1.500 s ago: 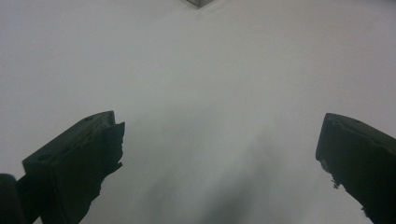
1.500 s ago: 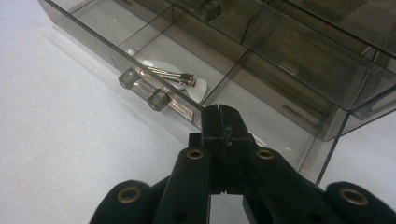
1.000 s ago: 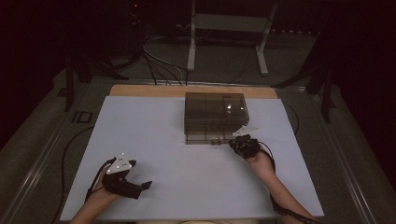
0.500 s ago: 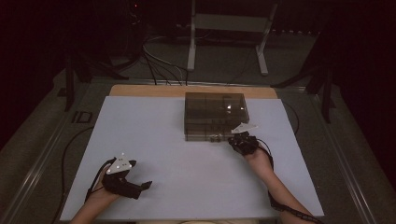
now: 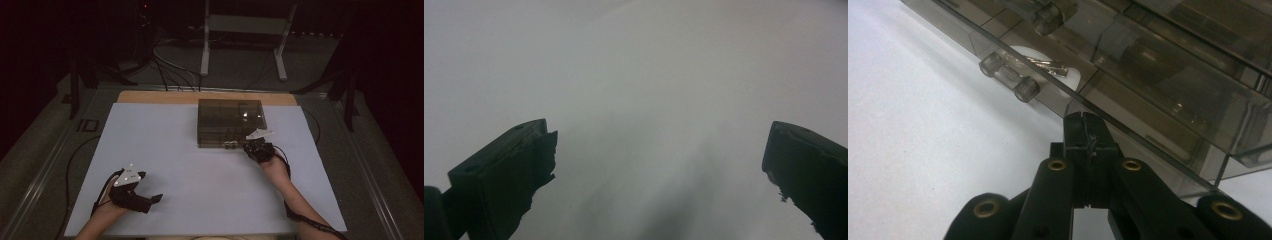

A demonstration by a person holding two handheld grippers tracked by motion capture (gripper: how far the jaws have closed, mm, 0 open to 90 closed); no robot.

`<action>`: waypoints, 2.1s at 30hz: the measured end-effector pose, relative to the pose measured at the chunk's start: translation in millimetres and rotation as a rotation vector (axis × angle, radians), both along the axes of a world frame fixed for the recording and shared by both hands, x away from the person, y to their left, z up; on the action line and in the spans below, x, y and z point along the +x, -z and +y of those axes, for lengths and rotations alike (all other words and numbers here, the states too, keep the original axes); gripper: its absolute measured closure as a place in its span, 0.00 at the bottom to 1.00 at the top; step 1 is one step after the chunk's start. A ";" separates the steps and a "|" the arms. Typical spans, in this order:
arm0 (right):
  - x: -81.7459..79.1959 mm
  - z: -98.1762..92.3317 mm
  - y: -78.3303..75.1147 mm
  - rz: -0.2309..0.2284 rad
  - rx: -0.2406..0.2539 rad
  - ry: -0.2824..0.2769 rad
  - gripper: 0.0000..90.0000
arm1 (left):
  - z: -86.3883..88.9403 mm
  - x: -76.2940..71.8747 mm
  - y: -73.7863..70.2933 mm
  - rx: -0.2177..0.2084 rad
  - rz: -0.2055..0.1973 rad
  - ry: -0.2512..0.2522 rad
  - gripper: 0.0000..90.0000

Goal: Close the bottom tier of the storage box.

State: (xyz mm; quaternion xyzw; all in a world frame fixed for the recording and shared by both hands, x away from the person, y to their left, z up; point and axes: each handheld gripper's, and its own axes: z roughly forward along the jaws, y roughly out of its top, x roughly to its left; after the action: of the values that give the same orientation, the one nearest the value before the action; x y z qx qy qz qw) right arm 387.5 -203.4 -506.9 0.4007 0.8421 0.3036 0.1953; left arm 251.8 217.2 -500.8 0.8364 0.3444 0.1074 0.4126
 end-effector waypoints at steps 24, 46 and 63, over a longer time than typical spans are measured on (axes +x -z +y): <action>15.1 7.4 1.8 -0.009 -0.010 0.010 1.00 | 0.2 -0.2 0.2 -0.004 0.002 0.000 0.00; 13.8 6.3 -1.4 0.010 -0.028 -0.003 1.00 | 0.1 -0.5 0.0 -0.005 0.000 0.001 0.00; -8.3 0.4 -12.9 0.052 0.059 0.029 0.50 | -0.8 0.1 -0.4 -0.002 0.000 0.005 0.00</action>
State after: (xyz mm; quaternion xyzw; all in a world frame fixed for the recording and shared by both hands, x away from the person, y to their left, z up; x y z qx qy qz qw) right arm 379.1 -203.0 -494.0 0.4262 0.8316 0.3151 0.1659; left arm 252.0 216.4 -500.4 0.8369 0.3425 0.1060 0.4136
